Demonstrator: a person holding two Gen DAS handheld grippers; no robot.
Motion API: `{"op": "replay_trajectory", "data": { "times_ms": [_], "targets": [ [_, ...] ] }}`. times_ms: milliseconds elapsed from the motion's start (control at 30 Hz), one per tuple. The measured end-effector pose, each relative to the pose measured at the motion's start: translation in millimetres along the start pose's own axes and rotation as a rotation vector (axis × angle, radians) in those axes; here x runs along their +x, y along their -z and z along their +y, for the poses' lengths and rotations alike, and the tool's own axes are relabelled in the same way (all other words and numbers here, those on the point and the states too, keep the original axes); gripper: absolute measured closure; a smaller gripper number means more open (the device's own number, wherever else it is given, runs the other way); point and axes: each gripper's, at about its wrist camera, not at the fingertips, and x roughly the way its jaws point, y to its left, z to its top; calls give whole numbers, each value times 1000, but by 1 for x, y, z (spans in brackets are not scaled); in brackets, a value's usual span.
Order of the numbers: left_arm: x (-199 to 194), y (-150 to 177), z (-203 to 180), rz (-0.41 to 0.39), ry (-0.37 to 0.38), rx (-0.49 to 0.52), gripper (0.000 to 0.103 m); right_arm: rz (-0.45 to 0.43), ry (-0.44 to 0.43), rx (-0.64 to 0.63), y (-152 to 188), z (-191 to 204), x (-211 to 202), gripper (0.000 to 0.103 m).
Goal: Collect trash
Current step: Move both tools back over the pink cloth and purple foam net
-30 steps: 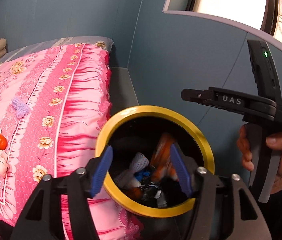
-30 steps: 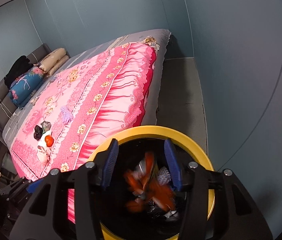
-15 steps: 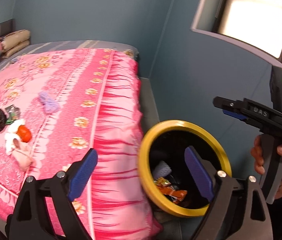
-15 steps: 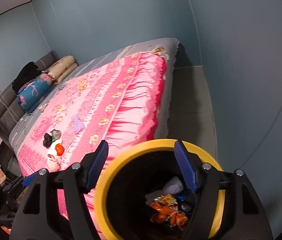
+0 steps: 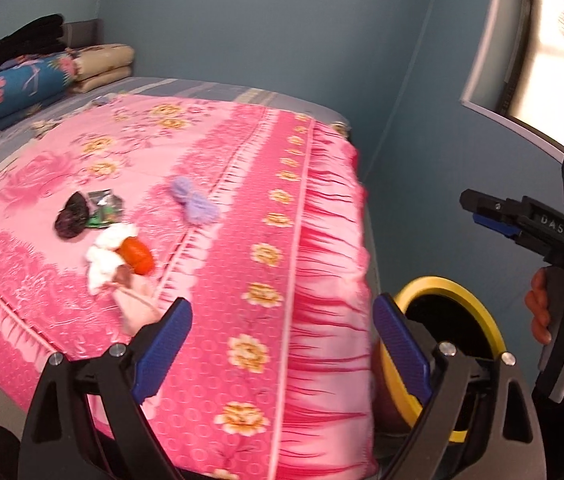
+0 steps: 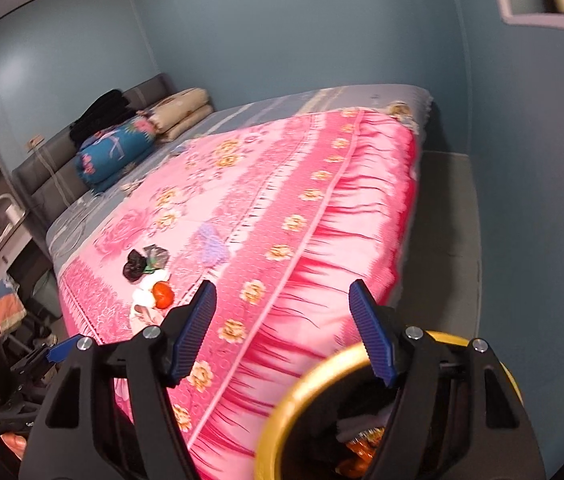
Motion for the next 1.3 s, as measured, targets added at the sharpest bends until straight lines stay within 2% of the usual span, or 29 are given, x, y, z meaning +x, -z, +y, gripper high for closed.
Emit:
{"op": "replay_trajectory", "data": {
  "times_ms": [367,700,1033,1300],
  "targets": [
    [6,-5,62,3,-101,-115,13,52,-54,-143,-34,69,71,37],
    [33,10,107,63,-156,-212,13,143,-101,-173,-51,112,154,37],
    [71,22,144,143,-175,-291,13,195,-56,-251,-49,150,238,37],
    [102,23,160,197,-165,-325,13,248,-20,-274,-46,156,305,37]
  ]
}}
